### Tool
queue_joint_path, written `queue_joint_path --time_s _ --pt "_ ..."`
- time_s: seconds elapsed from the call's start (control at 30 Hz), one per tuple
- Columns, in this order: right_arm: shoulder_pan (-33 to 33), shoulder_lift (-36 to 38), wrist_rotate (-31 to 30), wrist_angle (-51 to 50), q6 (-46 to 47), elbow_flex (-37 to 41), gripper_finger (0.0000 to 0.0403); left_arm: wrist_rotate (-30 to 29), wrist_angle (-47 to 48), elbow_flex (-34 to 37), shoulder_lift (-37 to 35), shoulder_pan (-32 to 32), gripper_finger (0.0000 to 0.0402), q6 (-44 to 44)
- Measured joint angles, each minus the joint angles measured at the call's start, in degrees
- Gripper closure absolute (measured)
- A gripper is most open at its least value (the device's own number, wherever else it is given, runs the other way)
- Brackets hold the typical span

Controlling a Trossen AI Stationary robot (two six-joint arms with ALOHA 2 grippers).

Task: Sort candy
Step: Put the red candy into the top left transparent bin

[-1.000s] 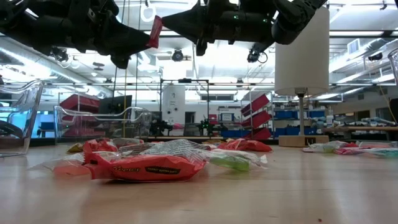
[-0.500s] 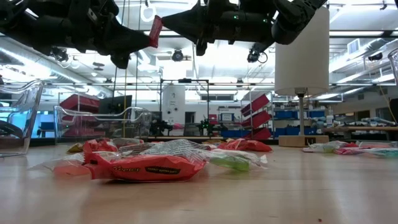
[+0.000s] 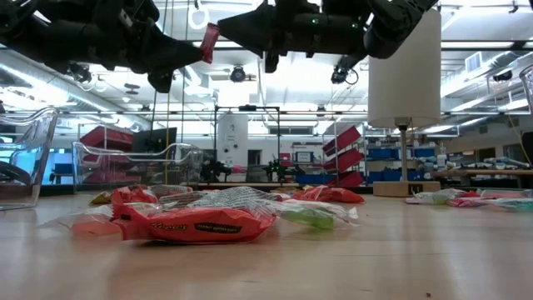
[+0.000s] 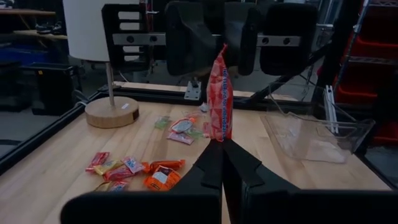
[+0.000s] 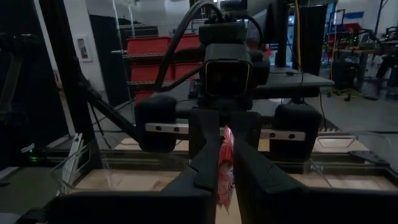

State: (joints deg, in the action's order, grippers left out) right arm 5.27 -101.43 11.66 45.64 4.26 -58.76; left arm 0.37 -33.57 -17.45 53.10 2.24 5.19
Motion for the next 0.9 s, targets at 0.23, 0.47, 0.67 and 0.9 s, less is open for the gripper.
queue_joint_path --time_s 0.23,0.47,0.67,0.9 --pt "0.6 1.9 -0.2 -3.7 0.6 0.0 0.0319 -0.3 -0.1 0.0 -1.7 0.0 0.0401 3.8" --pt "0.9 6.4 -3.7 -14.2 -1.2 0.0 0.0300 -4.9 2.3 0.0 -6.4 0.1 0.0401 10.5" --pt "0.0 10.1 -5.2 -21.1 -2.2 0.0 0.0300 -14.1 13.3 -2.2 -10.7 0.1 0.0401 15.2" --pt "-0.8 11.7 -7.8 -27.3 -3.2 0.0 0.0301 -18.8 41.6 -17.8 -10.3 1.7 0.0401 12.1"
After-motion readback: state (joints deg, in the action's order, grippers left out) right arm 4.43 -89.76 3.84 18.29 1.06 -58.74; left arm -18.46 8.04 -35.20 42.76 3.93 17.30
